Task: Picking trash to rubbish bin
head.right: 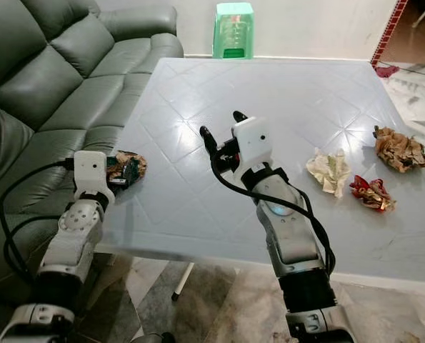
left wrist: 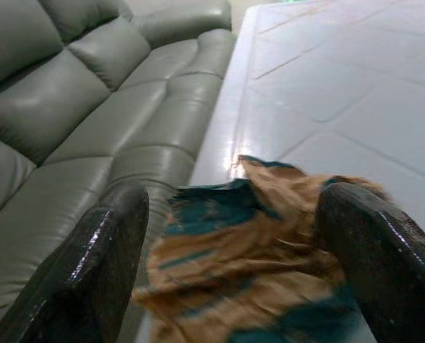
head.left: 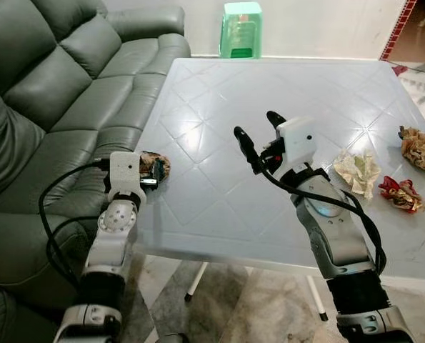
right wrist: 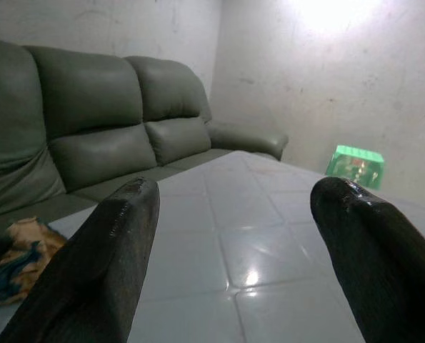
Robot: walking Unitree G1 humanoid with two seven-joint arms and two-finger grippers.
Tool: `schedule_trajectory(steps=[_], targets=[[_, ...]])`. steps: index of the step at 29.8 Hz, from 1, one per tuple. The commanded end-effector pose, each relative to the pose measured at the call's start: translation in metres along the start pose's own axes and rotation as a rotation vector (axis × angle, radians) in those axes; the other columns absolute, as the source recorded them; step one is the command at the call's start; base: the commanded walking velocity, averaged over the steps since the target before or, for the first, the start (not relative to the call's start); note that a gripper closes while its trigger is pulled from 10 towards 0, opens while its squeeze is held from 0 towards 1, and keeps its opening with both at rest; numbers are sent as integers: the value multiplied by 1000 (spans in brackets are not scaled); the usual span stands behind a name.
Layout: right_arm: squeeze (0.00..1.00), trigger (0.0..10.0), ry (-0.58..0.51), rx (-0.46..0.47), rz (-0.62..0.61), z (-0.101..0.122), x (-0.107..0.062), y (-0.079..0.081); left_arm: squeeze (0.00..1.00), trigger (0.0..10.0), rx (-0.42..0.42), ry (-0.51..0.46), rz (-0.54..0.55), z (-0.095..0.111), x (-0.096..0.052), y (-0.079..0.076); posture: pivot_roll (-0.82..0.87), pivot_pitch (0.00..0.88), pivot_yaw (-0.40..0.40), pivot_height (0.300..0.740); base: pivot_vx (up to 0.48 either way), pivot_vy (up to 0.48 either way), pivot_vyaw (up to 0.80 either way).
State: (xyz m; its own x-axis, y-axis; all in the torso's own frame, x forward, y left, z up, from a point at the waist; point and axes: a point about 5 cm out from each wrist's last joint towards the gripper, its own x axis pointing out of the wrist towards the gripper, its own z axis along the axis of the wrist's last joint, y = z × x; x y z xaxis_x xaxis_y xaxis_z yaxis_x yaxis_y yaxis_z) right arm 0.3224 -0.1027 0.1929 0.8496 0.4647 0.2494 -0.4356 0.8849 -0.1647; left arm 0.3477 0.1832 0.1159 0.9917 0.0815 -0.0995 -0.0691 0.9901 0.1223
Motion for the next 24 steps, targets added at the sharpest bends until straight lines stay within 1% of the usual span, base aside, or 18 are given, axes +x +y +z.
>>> schedule_trajectory(steps=[1, 3, 5, 6, 7, 9, 11, 12, 13, 15, 16, 17, 18, 20, 21, 22, 23, 24], targets=[[0, 10000, -2, 8, 51, 5, -4, 3, 0, 10000, -46, 17, 12, -2, 5, 4, -134, 86, -4, 740, 0, 0, 0], [0, 10000, 7, 23, 88, 6, -7, 5, 0, 10000, -65, 27, 5, -2, 7, 4, -139, 87, -3, 740, 0, 0, 0], [0, 10000, 23, 55, 197, 7, -14, 13, 0, 10000, -87, 49, 1, -3, 11, 3, -150, 91, -5, 740, 0, 0, 0], [0, 10000, 23, 55, 197, 7, -14, 13, 0, 10000, -87, 49, 1, -3, 11, 3, -150, 91, -5, 740, 0, 0, 0], [0, 10000, 35, 69, 239, 7, -18, 17, 0, 10000, -99, 68, -5, -5, 12, 2, -151, 91, -5, 740, 0, 0, 0], [0, 10000, 50, 81, 282, 7, -21, 20, 0, 10000, -110, 66, -17, -6, 14, 0, -158, 92, -5, 740, 0, 0, 0], [0, 10000, 93, 110, 394, 6, -31, 28, 0, 10000, -117, 72, -32, -8, 16, -2, -162, 92, -5, 740, 0, 0, 0], [0, 10000, 93, 110, 394, 6, -31, 28, 0, 10000, -117, 72, -32, -8, 16, -2, -162, 92, -5, 740, 0, 0, 0], [0, 10000, 121, 122, 457, 6, -38, 32, 0, 10000, -117, 84, -45, -10, 17, -4, -165, 92, -6, 740, 0, 0, 0], [0, 10000, 151, 130, 503, 4, -44, 34, 0, 10000, -120, 96, -52, -12, 17, -4, -168, 91, -6, 740, 0, 0, 0], [0, 10000, 151, 130, 503, 4, -44, 34, 0, 10000, -120, 96, -52, -12, 17, -4, -168, 91, -6, 740, 0, 0, 0], [0, 10000, 185, 141, 551, 2, -50, 37, 0, 10000, -124, 112, -59, -15, 17, -6, -169, 90, -9, 740, 0, 0, 0], [0, 10000, 185, 141, 551, 2, -50, 37, 0, 10000, -124, 112, -59, -15, 17, -6, -169, 90, -9, 740, 0, 0, 0], [0, 10000, 209, 142, 599, 0, -56, 40, 0, 10000, -126, 133, -82, -19, 15, -9, -170, 89, -9, 740, 0, 0, 0], [0, 10000, 226, 138, 621, -1, -59, 40, 0, 7176, -126, 140, -101, -21, 15, -11, -171, 88, -11, 740, 0, 0, 0], [0, 10000, 226, 138, 621, -1, -59, 40, 0, 7176, -126, 140, -101, -21, 15, -11, -171, 88, -11, 740, 0, 0, 0], [0, 10000, 234, 135, 627, -1, -61, 40, 0, 3882, -133, 137, -110, -21, 15, -12, -170, 88, -13, 740, 0, 0, 0], [0, 10000, 252, 137, 634, -1, -63, 40, 0, 0, -143, 132, -118, -21, 15, -13, -169, 88, -15, 740, 0, 0, 0]])
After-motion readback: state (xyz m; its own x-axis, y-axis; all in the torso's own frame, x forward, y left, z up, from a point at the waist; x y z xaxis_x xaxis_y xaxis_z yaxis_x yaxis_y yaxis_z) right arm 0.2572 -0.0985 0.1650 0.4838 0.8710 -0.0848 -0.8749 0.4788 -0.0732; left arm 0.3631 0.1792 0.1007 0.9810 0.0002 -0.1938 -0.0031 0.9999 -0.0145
